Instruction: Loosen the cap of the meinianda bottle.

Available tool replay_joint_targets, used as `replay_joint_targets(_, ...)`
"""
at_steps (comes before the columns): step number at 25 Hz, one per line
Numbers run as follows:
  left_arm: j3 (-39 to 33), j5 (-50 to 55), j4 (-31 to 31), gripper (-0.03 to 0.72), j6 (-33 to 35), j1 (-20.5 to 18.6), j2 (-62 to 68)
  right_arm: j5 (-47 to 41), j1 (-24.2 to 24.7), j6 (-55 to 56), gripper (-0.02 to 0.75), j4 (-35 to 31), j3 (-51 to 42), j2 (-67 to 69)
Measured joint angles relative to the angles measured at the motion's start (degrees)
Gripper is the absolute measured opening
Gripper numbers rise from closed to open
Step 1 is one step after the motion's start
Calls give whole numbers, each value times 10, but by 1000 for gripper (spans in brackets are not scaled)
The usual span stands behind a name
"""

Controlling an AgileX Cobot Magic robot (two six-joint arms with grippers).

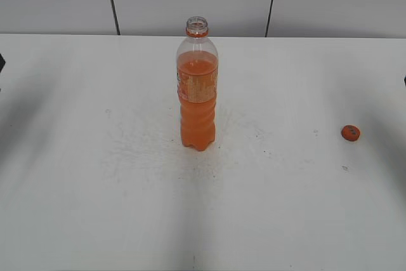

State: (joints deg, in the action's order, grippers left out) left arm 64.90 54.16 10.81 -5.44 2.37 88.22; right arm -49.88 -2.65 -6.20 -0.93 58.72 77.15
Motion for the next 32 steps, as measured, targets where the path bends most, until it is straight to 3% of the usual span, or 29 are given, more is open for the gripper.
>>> replay_joint_targets(11,-37,78,-26,563,20,0,-105,-140,0,0,596,-2,-1,-26)
replay_joint_targets(21,-177,60,-37,562,21,0,-218,-114,0,0,592,-2,-106,-124)
replay_joint_targets(32,-234,41,-48,562,21,0,-347,-69,0,0,590,-5,-241,-208)
